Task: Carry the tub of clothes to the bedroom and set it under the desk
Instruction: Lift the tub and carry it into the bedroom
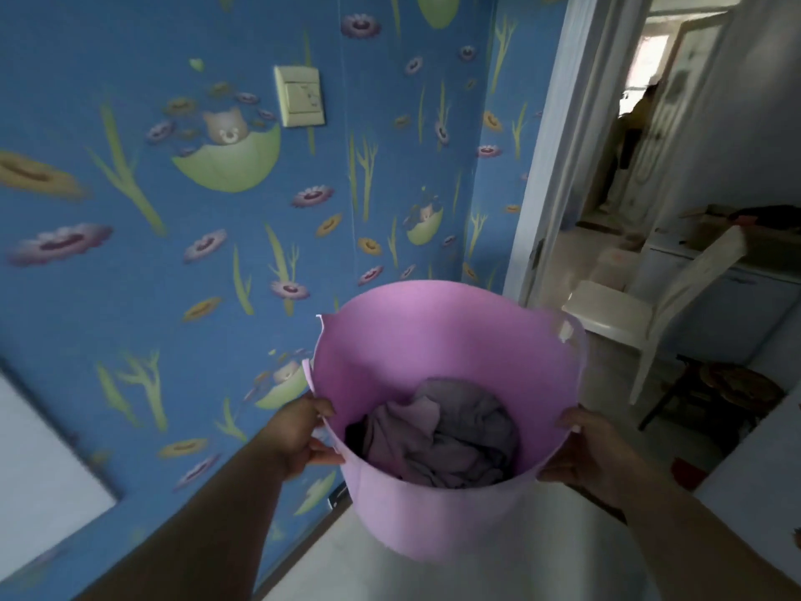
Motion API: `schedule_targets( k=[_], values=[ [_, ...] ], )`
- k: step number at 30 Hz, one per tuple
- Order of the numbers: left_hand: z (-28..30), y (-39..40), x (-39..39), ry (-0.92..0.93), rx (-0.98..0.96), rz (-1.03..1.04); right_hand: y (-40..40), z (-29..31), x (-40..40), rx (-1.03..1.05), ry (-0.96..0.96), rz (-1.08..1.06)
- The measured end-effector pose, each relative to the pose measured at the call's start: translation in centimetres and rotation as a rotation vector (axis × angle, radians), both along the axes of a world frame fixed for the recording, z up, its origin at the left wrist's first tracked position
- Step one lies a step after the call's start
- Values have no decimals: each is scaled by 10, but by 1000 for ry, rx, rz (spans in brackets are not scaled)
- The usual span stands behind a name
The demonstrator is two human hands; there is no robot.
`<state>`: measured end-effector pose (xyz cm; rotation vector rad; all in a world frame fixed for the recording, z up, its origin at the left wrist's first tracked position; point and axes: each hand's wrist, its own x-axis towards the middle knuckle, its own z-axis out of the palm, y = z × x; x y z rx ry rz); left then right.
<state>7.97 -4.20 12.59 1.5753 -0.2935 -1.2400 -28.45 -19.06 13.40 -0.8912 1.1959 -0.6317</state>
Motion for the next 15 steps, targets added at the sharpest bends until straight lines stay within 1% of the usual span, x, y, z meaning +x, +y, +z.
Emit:
schedule_targets(
  k=[3, 9, 15],
  values=[
    [4, 23, -8, -6, -11, 47, 5, 0, -2, 31, -13, 19],
    [9, 77, -25, -7, 7, 144, 27, 2, 1, 59, -14, 161],
    [15, 125, -29, -4, 22, 207, 59, 9, 10, 25, 55, 161]
  ],
)
